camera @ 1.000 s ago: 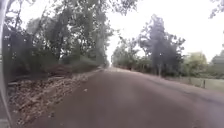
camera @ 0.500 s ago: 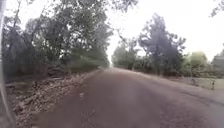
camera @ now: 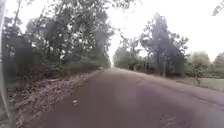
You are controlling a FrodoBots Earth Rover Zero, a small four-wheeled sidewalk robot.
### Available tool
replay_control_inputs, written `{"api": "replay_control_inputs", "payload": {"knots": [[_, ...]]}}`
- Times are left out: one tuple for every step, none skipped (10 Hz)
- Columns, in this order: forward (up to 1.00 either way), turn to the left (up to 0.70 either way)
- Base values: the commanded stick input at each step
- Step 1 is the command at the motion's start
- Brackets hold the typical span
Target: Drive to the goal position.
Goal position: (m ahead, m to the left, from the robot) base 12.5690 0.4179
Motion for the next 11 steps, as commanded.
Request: {"api": "replay_control_inputs", "payload": {"knots": [[0.7, 0.0], [0.7, 0.0], [0.7, 0.0], [0.7, 0.0], [0.7, 0.0], [0.7, 0.0], [0.7, 0.0], [0.7, 0.0], [0.7, 0.0], [0.7, 0.0], [0.7, 0.0]]}}
